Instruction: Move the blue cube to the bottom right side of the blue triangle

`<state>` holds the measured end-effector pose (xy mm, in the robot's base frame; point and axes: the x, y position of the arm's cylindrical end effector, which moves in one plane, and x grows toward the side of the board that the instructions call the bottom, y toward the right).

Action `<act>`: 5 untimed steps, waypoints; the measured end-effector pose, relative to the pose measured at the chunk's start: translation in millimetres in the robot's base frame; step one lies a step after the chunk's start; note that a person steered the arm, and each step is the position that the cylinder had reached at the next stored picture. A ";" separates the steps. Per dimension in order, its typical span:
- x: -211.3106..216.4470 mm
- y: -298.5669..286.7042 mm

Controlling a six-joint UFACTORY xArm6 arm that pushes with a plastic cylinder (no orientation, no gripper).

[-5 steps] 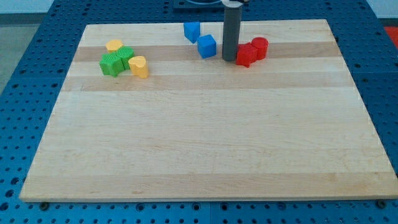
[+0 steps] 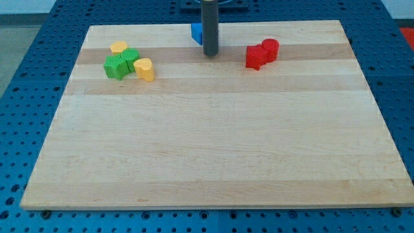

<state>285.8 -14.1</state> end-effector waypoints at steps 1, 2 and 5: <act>-0.2 -6.2; 8.3 -15.4; 123.6 -88.9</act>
<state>409.4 -103.0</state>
